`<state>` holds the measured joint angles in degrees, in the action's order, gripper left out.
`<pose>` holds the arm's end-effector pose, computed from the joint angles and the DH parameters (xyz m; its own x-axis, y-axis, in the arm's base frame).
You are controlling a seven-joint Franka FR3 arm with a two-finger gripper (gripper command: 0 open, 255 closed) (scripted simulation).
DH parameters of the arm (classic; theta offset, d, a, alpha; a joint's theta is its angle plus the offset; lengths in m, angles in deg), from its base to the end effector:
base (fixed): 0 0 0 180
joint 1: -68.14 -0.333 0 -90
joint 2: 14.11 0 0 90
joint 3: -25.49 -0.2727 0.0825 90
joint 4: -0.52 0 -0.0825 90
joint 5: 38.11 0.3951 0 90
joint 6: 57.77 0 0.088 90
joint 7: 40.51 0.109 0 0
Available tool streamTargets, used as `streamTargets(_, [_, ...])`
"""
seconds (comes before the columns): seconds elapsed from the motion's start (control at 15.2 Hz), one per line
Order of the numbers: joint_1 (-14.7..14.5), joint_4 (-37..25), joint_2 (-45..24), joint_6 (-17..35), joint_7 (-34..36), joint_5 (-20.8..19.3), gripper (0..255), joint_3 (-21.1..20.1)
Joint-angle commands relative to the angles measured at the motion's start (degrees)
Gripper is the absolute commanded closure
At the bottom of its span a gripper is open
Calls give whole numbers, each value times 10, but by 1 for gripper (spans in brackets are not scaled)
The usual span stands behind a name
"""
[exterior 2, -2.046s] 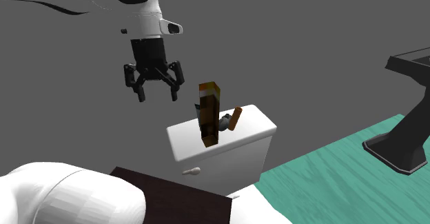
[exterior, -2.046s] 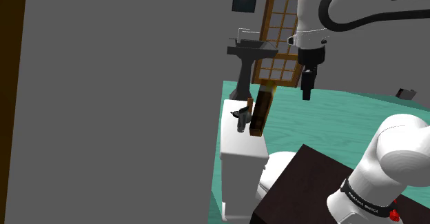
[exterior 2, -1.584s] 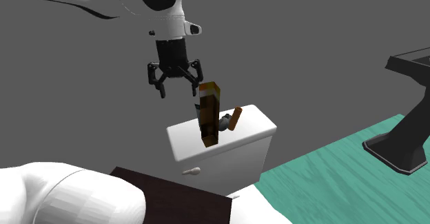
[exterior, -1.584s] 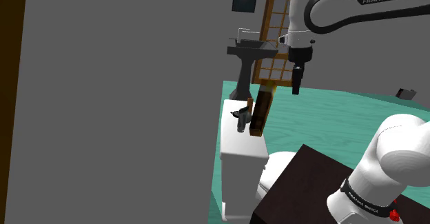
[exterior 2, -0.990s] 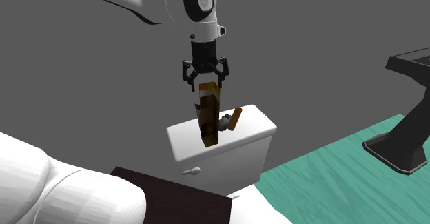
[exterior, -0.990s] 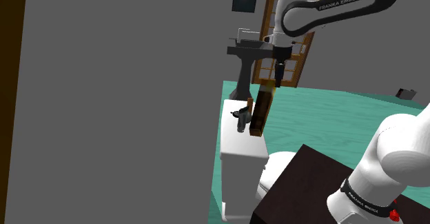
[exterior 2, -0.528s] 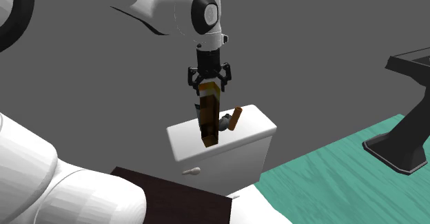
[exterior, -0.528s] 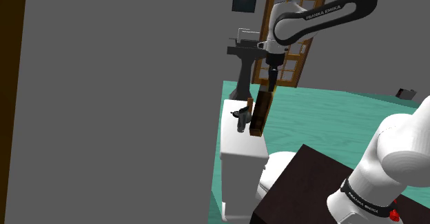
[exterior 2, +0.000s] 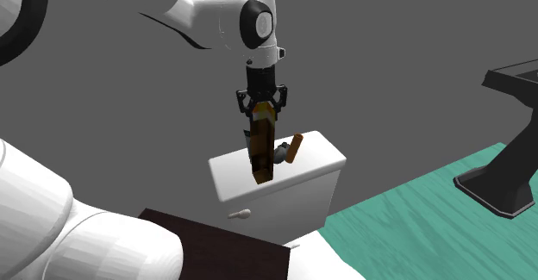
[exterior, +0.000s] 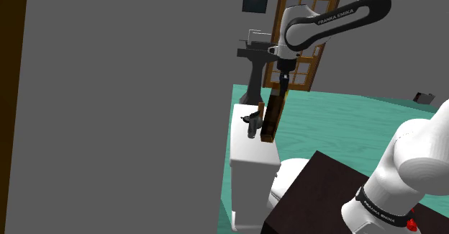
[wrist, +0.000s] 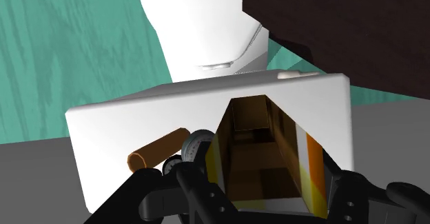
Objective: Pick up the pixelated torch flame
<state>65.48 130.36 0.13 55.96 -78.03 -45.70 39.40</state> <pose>0.4789 -0.1048 0.4059 0.8650 0.4972 -0.0679 0.4996 -0.8659 0.0234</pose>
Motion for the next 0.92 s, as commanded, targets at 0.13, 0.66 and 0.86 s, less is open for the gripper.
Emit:
streamTargets(0.13, [0,1,0,0,0,0,255,0])
streamTargets(0.66, [0,-34,11,-47,-2,0,255,-3])
streamTargets(0.86, [-1,-54,15,-70,-3,1,255,-4])
